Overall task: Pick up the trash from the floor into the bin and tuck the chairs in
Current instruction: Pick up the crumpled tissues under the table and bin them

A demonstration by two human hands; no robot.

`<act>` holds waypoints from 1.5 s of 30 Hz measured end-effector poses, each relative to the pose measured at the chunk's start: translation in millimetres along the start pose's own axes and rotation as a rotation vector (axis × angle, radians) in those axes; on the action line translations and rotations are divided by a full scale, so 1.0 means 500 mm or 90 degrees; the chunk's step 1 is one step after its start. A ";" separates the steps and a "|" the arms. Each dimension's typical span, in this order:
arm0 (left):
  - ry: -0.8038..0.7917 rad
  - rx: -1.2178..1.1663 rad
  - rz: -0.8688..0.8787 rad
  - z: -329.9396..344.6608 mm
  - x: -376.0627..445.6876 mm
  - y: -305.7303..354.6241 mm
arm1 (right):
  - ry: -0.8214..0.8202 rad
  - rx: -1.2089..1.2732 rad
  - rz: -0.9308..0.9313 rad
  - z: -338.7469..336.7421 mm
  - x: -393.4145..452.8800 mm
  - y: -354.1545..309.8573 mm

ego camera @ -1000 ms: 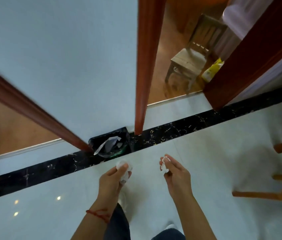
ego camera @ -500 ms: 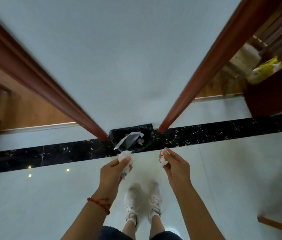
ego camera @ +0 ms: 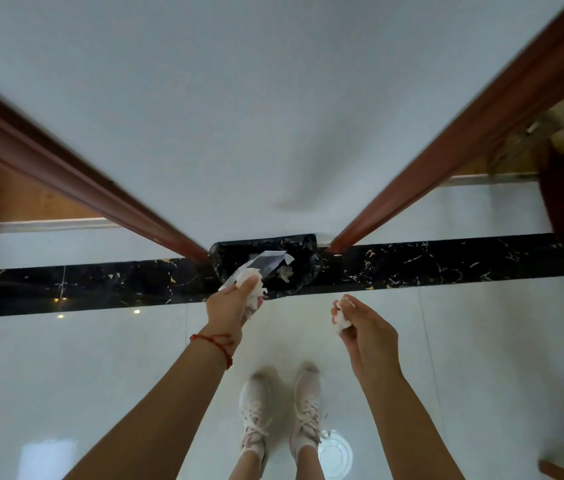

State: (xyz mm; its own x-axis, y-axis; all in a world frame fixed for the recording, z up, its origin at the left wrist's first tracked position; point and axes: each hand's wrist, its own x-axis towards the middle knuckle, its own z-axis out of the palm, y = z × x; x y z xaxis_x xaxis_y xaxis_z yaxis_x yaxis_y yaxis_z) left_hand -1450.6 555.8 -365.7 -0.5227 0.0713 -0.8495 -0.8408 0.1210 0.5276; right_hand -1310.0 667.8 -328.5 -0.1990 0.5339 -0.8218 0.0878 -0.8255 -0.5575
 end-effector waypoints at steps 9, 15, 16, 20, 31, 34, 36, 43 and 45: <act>0.053 0.044 -0.007 0.017 0.045 0.038 | -0.011 -0.021 0.006 0.019 0.040 -0.007; 0.039 0.413 0.257 -0.011 0.018 0.031 | 0.007 -0.095 -0.009 0.041 0.074 0.008; 0.037 0.470 0.303 -0.019 0.011 0.026 | 0.013 -0.110 -0.010 0.047 0.082 0.014; 0.016 0.627 0.428 -0.058 -0.003 0.001 | 0.040 -0.208 -0.047 0.081 0.115 0.040; 0.062 0.685 0.419 -0.115 -0.006 -0.016 | 0.066 -0.406 -0.097 0.195 0.199 0.067; 0.070 0.695 0.417 -0.121 -0.005 -0.011 | 0.032 -0.514 -0.138 0.183 0.198 0.061; 0.069 0.702 0.423 -0.125 -0.008 -0.006 | 0.002 -0.544 -0.177 0.169 0.179 0.051; 0.059 0.753 0.472 -0.128 -0.064 0.028 | -0.058 -0.727 -0.411 0.117 0.051 0.000; 0.054 0.775 0.493 -0.124 -0.093 0.042 | -0.064 -0.836 -0.479 0.098 0.012 -0.022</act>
State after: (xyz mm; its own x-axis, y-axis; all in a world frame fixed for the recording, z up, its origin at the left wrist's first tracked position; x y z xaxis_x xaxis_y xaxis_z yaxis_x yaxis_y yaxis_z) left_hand -1452.9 493.8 -315.0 -0.8261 0.4562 -0.3307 0.2689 0.8350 0.4801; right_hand -1359.9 671.3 -321.7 -0.6513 0.6852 -0.3260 0.7096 0.3976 -0.5817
